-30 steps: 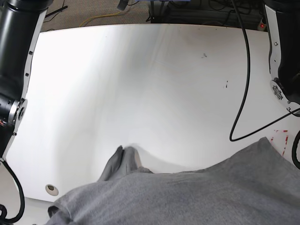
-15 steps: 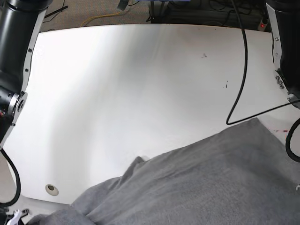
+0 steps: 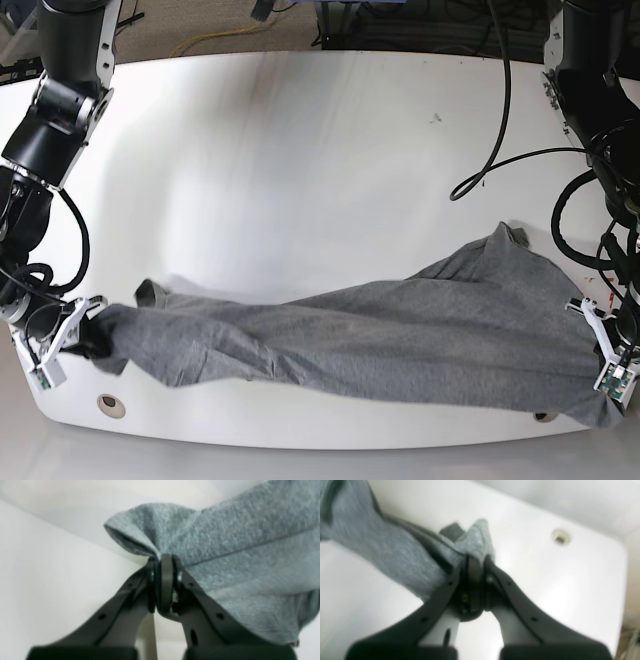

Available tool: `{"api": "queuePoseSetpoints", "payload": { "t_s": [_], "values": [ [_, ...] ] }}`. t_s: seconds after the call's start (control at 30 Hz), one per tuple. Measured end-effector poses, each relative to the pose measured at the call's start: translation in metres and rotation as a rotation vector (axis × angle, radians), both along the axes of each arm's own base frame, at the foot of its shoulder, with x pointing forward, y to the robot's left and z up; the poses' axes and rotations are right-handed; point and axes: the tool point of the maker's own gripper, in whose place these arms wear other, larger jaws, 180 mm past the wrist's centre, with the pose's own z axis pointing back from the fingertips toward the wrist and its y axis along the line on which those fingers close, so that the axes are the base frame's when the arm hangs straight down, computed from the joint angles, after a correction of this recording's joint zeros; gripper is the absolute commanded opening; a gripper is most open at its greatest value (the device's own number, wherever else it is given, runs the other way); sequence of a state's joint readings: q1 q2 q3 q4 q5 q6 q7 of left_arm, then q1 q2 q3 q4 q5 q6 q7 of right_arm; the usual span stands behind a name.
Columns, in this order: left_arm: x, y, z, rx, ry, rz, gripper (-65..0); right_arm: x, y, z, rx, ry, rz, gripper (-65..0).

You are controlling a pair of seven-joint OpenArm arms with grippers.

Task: Fold the T-shirt properly
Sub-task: 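Lower the shirt onto the table, drawing both grippers back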

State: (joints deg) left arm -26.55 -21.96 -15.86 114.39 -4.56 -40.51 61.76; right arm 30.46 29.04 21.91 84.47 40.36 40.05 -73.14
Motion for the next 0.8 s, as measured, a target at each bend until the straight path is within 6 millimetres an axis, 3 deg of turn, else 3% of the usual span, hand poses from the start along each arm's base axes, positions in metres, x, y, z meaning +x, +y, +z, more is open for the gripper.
{"api": "queuePoseSetpoints", "payload": {
  "t_s": [0.13,0.43,0.63,0.8],
  "values": [
    [-0.006,-0.012,-0.037,-0.045,0.076,-0.022,-65.0,-0.020,-0.002,-0.035,-0.012,0.085,-0.015,-65.0],
    [-0.042,-0.027,-0.129,-0.111,0.296,-0.020,-65.0,-0.066,0.005,-0.077,-0.006,0.149,-0.028,-65.0],
    [-0.086,-0.040,-0.195,-0.167,0.471,-0.018,-65.0,-0.108,0.001,-0.120,0.033,0.259,-0.078,-65.0],
    [-0.132,-0.044,-0.241,-0.185,0.619,-0.008,-65.0,-0.135,-0.005,-0.137,0.077,0.305,-0.103,-65.0]
  ]
}}
